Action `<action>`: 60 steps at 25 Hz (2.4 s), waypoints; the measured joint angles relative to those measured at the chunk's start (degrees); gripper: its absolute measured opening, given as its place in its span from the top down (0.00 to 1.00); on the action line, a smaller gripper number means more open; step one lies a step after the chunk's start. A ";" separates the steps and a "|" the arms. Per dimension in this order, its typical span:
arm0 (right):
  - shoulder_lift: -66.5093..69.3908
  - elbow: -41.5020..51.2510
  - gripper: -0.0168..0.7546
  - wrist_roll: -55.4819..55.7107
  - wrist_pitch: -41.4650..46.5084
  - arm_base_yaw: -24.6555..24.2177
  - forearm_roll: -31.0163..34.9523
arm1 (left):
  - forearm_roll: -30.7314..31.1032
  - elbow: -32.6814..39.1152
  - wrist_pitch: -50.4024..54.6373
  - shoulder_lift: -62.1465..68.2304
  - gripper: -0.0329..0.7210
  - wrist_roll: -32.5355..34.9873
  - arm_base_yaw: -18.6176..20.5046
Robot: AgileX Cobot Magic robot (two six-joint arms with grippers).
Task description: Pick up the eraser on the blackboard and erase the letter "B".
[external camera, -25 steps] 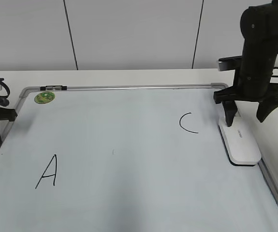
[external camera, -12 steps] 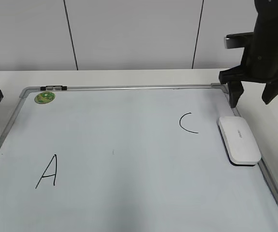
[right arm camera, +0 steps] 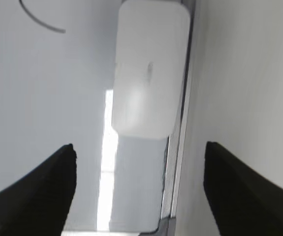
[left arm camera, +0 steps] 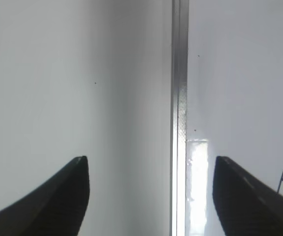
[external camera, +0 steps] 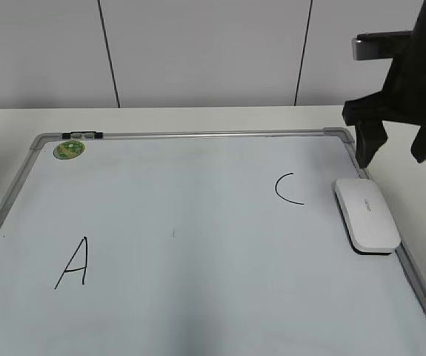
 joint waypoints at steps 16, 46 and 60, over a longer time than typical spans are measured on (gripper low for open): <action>-25.55 29.92 0.21 0.90 -9.44 9.28 -1.28 | 0.28 33.21 -5.68 -44.08 0.21 0.65 -0.53; -83.68 54.65 0.21 -0.62 -4.36 9.28 -5.63 | -2.57 50.28 0.30 -78.98 0.22 1.49 -2.12; -83.87 54.67 0.21 -1.05 -4.36 9.28 -5.63 | -3.21 51.05 -0.78 -78.98 0.25 1.49 -2.12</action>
